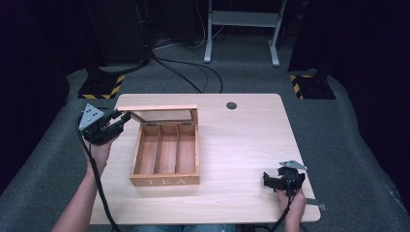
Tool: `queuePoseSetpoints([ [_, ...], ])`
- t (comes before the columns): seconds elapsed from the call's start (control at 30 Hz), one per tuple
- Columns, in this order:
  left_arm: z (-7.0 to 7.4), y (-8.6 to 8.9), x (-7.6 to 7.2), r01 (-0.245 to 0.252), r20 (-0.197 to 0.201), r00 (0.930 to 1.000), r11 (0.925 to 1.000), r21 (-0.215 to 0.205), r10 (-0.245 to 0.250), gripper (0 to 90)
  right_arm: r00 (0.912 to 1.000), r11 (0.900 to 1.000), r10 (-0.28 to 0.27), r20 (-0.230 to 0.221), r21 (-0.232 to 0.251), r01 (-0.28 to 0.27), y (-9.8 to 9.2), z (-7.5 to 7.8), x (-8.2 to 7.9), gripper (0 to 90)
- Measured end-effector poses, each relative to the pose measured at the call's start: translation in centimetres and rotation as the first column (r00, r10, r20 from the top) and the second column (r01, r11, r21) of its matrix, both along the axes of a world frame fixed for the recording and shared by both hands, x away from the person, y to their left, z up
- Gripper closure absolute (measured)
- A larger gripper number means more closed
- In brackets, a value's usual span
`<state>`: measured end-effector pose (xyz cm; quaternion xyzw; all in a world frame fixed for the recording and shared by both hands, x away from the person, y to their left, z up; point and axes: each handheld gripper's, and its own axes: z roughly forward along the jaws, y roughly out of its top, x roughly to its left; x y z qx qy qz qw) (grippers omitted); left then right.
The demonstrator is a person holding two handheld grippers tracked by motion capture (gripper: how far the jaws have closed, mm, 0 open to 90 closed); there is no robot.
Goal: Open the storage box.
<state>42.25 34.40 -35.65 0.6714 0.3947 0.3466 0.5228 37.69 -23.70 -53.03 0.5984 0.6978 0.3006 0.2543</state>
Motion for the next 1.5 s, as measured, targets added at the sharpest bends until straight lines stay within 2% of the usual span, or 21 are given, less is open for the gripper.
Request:
queuePoseSetpoints([
  [1.5,-0.14,0.02,-0.27,0.006,0.004,1.0,0.9999,0.011,-0.006,62.4,1.0,1.0,0.0,0.0,0.0,0.0,0.0,0.0,0.0,0.7],
])
